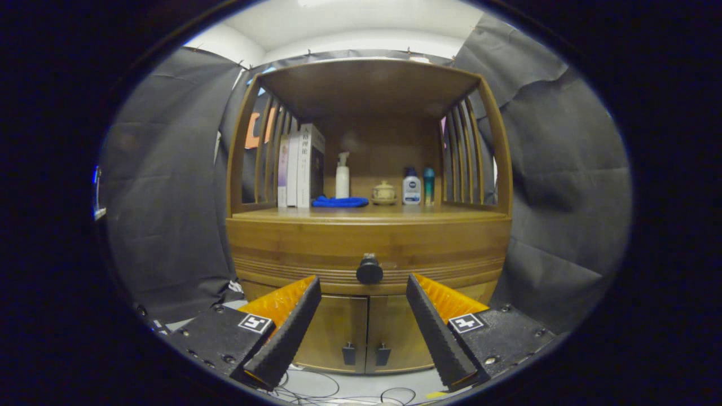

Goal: Pull open the drawer, take out the items inside it, and place them on the countertop above the cabinet.

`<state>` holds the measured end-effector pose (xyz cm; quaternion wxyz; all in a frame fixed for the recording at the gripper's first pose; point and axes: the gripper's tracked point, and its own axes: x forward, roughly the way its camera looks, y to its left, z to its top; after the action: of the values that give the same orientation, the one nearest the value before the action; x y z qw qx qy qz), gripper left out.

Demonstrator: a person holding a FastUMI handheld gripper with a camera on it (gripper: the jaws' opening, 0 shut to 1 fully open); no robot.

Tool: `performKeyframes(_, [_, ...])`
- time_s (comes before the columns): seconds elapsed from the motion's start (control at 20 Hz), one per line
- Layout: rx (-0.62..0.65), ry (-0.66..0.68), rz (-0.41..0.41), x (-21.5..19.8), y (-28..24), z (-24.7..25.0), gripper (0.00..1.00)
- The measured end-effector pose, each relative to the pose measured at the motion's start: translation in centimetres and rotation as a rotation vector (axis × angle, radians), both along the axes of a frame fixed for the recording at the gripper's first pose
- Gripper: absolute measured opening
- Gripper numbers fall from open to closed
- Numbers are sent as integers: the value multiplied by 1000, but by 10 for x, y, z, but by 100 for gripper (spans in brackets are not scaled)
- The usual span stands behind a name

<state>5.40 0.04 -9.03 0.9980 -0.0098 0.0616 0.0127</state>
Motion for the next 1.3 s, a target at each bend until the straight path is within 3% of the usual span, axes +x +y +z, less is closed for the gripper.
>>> performKeyframes(0.55, [-39, 87, -30, 96, -6, -24, 93])
performKeyframes(0.75, [-62, 139, -54, 120, -10, -39, 73])
performKeyframes(0.95, [-6, 97, -81, 123, -8, -36, 48])
performKeyframes(1.3, [-72, 126, -22, 121, -10, -41, 39])
